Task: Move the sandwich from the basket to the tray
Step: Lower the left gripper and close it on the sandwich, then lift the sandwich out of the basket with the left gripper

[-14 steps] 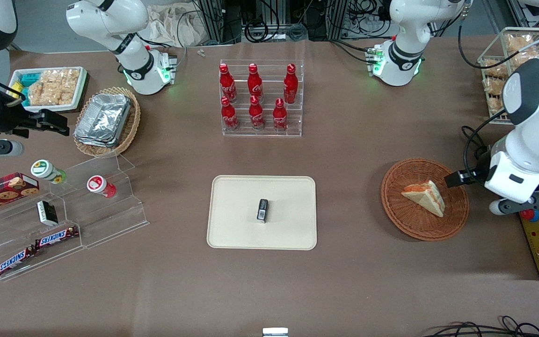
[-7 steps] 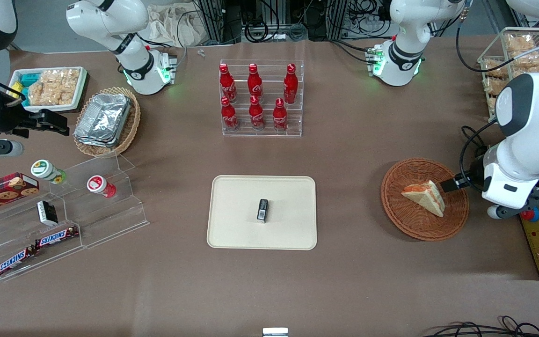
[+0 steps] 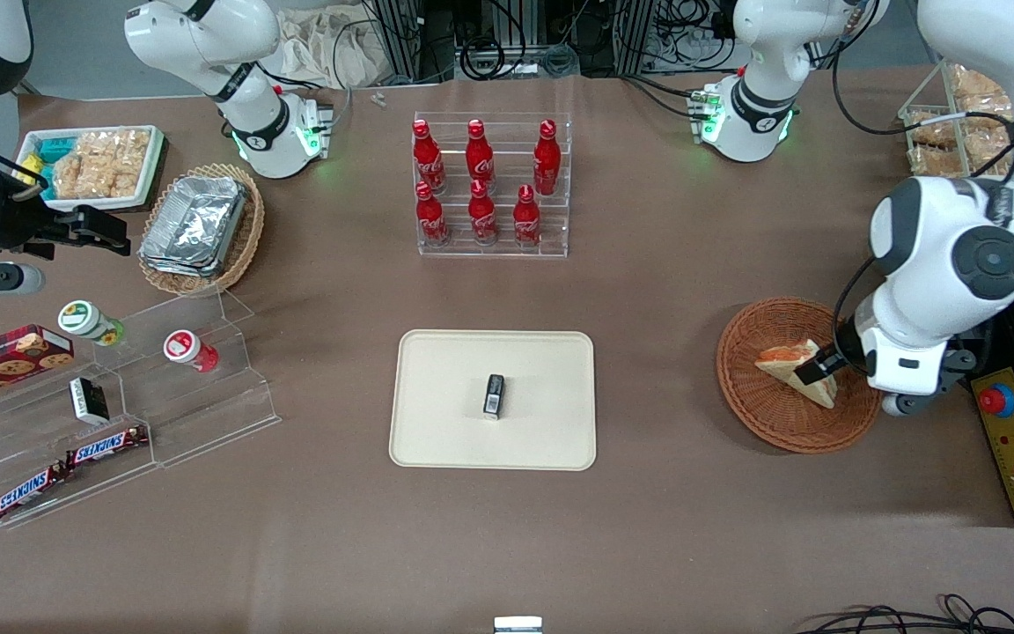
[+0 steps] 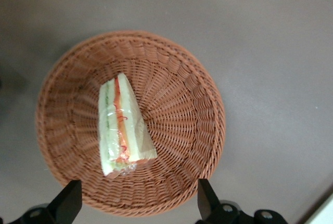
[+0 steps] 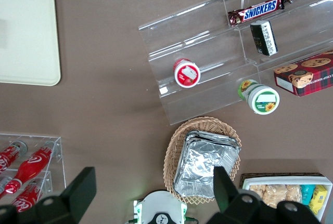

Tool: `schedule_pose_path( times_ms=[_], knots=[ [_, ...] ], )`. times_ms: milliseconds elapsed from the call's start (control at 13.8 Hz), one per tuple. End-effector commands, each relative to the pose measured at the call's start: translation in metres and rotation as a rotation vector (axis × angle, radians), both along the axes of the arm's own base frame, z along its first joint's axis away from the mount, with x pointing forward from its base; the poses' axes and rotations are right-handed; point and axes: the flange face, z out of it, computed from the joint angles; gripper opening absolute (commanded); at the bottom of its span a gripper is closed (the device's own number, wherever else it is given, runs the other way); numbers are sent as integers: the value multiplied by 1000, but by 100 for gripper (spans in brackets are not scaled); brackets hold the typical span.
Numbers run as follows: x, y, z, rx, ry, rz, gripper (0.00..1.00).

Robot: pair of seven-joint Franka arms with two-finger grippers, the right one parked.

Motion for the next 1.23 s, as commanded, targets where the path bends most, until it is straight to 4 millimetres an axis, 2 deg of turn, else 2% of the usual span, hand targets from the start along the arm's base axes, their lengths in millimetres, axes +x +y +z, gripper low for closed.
schedule_pose_path(
  times_ms=[0,145,363,508,1161],
  knots=[
    [-41,4,-26,-4,-80,63,99],
    [-46,8,-38,-8,-83,93,99],
    [-50,14,-42,-6,-74,108,99],
    [-51,29,-48,-6,-63,137,99],
    [-47,38,-93,-37,-51,181,99]
  ],
)
